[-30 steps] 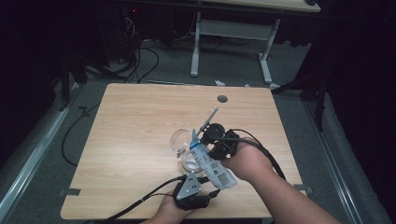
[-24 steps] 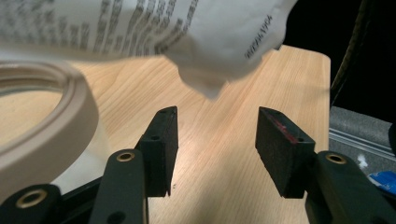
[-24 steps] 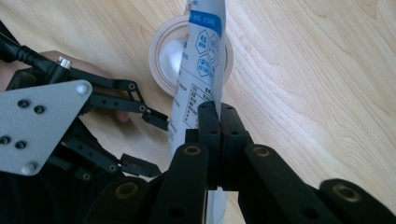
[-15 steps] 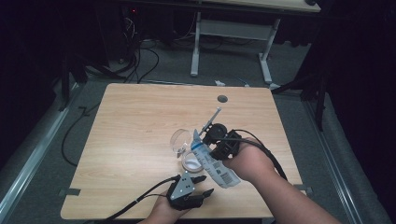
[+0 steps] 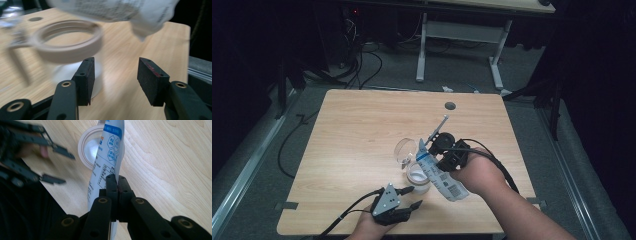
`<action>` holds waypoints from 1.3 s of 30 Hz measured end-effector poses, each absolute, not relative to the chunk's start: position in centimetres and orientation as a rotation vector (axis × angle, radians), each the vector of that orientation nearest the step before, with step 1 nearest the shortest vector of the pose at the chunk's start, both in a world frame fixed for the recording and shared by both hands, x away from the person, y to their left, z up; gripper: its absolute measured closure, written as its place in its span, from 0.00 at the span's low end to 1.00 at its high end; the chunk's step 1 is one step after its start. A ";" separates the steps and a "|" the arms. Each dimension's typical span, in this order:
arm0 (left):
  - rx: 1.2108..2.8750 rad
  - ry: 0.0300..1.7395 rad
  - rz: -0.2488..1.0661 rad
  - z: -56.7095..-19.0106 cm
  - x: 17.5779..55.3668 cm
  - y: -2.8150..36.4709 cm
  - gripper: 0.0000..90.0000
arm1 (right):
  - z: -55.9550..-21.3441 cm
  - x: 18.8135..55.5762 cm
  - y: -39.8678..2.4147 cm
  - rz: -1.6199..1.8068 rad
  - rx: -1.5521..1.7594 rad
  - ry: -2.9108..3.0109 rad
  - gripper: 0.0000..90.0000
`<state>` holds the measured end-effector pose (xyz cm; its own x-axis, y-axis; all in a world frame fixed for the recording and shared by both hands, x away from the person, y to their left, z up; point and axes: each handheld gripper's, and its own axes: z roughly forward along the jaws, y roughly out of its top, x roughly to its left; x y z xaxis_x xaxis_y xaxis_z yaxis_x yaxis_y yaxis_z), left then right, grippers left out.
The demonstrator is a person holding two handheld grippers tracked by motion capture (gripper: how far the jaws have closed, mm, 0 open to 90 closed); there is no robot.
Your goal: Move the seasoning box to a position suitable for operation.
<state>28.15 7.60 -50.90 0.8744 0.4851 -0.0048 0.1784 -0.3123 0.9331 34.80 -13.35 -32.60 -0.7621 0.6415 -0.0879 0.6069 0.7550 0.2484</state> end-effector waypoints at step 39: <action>1.778 0.839 0.541 -51.7 33.8 19.7 0.52 | -33.2 34.9 -13.5 0.303 0.979 2.812 1.00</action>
<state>33.75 19.67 -51.72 0.6524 0.7572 -0.0316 0.2843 -0.2059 0.9364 34.90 -13.46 -33.20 -0.7763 0.6262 -0.0730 0.5963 0.7669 0.2372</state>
